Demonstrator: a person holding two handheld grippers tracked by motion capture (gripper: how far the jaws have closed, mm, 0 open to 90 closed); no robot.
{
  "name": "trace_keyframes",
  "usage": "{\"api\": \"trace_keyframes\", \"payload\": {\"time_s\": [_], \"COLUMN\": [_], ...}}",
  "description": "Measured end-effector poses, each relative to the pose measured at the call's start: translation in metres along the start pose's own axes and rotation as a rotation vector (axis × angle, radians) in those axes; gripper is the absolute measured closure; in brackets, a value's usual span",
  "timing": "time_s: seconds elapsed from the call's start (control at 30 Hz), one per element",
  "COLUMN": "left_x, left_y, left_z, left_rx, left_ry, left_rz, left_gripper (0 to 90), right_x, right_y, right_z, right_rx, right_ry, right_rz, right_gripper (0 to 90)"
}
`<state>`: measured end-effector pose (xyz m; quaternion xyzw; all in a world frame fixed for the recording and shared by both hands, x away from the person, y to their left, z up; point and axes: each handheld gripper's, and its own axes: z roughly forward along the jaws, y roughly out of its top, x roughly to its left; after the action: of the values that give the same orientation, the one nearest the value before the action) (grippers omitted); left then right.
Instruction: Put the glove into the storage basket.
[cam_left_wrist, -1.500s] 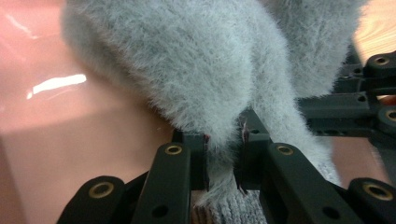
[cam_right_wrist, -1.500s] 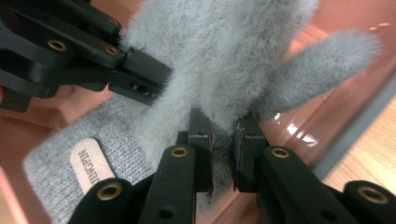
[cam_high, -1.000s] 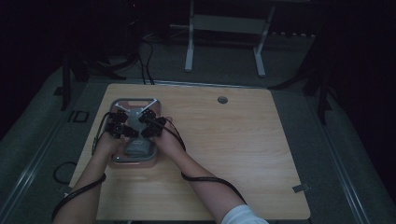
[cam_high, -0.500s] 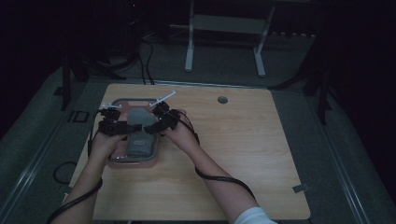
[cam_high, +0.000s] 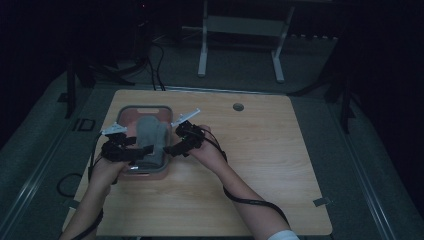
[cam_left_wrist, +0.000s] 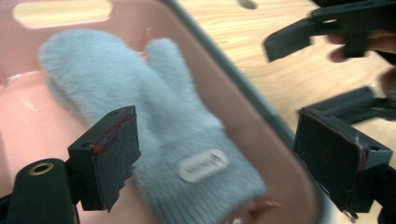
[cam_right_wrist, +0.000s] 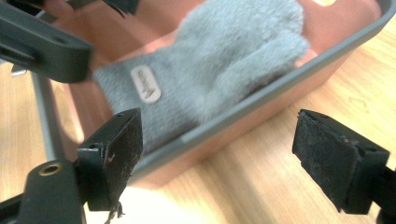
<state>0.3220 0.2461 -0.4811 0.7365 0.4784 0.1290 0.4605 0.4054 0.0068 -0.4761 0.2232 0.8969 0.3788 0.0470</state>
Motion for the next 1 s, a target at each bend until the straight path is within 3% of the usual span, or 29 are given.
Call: {"api": "trace_keyframes", "payload": {"time_s": [0.17, 0.37, 0.4, 0.63, 0.77, 0.83, 0.87, 1.0], "left_x": [-0.015, -0.029, -0.035, -0.051, -0.059, -0.06, -0.061, -0.063], "left_y": [-0.012, -0.03, -0.038, -0.066, -0.078, -0.08, -0.086, -0.097], "left_z": [-0.014, -0.021, -0.022, -0.026, -0.027, -0.027, -0.026, -0.018], "left_rx": [-0.037, -0.025, -0.028, -0.018, -0.017, -0.012, -0.012, 0.029], "left_ry": [-0.033, -0.057, -0.054, -0.1, -0.091, -0.09, -0.117, -0.114], "left_rz": [0.037, 0.09, 0.118, 0.147, 0.182, 0.183, 0.167, 0.193], "left_gripper": [14.9, 14.9, 14.9, 14.8, 14.9, 14.8, 14.8, 14.8], "right_x": [0.007, 0.012, 0.014, 0.018, 0.018, 0.018, 0.017, 0.019], "right_y": [-0.013, -0.027, -0.031, -0.056, -0.067, -0.071, -0.073, -0.081], "right_z": [-0.003, -0.009, -0.009, -0.004, -0.002, -0.001, 0.0, 0.002], "right_rx": [0.004, 0.0, 0.002, 0.025, 0.015, 0.007, 0.002, -0.019], "right_ry": [0.014, 0.027, 0.025, 0.067, 0.07, 0.074, 0.078, 0.085], "right_rz": [-0.035, -0.043, -0.047, -0.073, -0.074, -0.078, -0.082, -0.094], "right_gripper": [16.5, 16.5, 16.5, 15.9, 16.0, 16.0, 16.0, 16.0]}}
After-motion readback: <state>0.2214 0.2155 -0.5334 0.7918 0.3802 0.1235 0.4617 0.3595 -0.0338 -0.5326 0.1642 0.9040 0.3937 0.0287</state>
